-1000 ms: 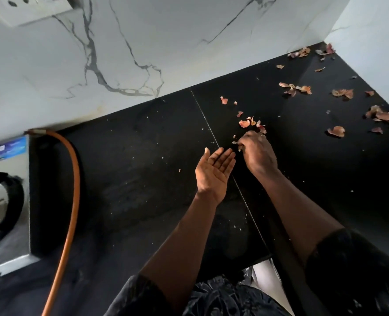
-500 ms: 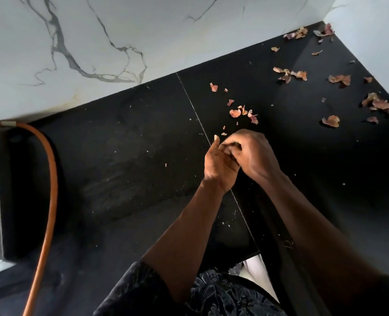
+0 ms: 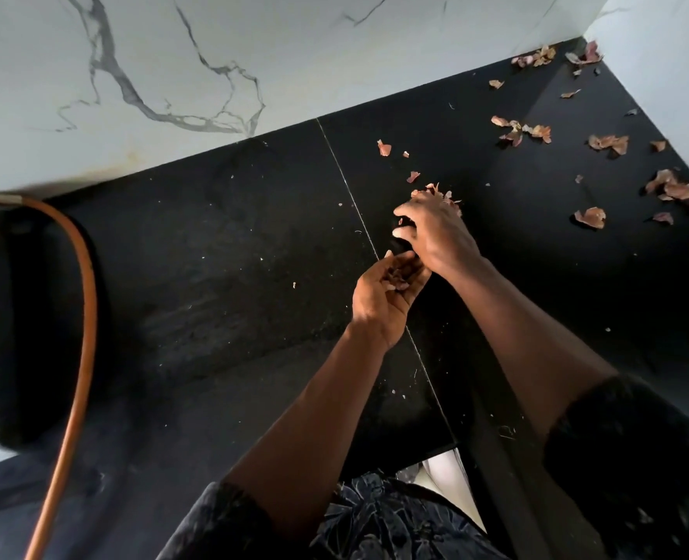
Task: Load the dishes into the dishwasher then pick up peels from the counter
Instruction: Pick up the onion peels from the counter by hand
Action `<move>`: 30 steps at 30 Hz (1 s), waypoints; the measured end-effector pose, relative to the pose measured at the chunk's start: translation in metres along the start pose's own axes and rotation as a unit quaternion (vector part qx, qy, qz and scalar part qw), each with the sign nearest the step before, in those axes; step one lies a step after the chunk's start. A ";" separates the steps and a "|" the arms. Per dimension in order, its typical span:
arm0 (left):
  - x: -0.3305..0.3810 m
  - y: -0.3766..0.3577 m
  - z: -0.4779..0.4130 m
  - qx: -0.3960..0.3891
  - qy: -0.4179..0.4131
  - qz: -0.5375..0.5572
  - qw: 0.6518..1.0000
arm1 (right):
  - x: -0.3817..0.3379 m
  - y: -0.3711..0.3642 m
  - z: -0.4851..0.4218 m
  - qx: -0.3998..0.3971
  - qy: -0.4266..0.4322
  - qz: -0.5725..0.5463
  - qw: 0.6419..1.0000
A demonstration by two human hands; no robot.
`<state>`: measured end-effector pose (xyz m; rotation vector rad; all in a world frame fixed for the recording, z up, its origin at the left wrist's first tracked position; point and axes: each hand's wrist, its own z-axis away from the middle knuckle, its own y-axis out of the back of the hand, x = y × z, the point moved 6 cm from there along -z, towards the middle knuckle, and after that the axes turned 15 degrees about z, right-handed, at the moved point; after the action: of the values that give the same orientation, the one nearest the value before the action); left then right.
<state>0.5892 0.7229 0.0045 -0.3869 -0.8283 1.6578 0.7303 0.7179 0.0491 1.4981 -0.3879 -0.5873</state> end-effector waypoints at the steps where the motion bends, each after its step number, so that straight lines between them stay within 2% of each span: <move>1: 0.001 0.001 0.000 0.001 -0.002 -0.003 1.000 | -0.002 0.001 0.001 0.003 0.017 0.007 1.000; 8: 0.000 0.003 0.005 -0.010 0.005 0.015 1.000 | -0.009 0.007 0.000 -0.012 0.067 0.040 0.997; 14: 0.001 0.003 0.002 -0.014 -0.004 0.041 0.999 | -0.020 0.001 -0.005 -0.075 0.101 0.063 0.990; 17: -0.001 0.002 0.001 -0.013 0.008 0.047 0.999 | -0.006 0.005 -0.006 -0.060 0.044 0.047 0.996; 20: 0.000 -0.002 0.000 -0.012 0.017 0.054 0.998 | 0.031 0.018 -0.001 -0.031 -0.087 -0.053 0.994; 22: 0.000 -0.006 -0.004 -0.011 0.019 0.057 0.998 | 0.047 0.032 0.006 0.000 -0.137 -0.118 0.983; 24: 0.002 -0.012 -0.009 -0.008 0.021 0.065 0.998 | 0.038 0.047 0.016 0.015 -0.109 -0.161 0.981; 27: 0.001 -0.022 -0.018 -0.001 0.023 0.051 0.998 | 0.005 0.049 0.037 -0.003 -0.006 -0.156 0.988; 30: -0.005 -0.026 -0.021 0.009 0.025 0.027 0.999 | -0.002 0.046 0.051 -0.001 0.010 -0.128 0.992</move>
<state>0.6225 0.7264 0.0071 -0.4393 -0.7712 1.6991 0.7046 0.6767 0.0974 1.5622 -0.1784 -0.7736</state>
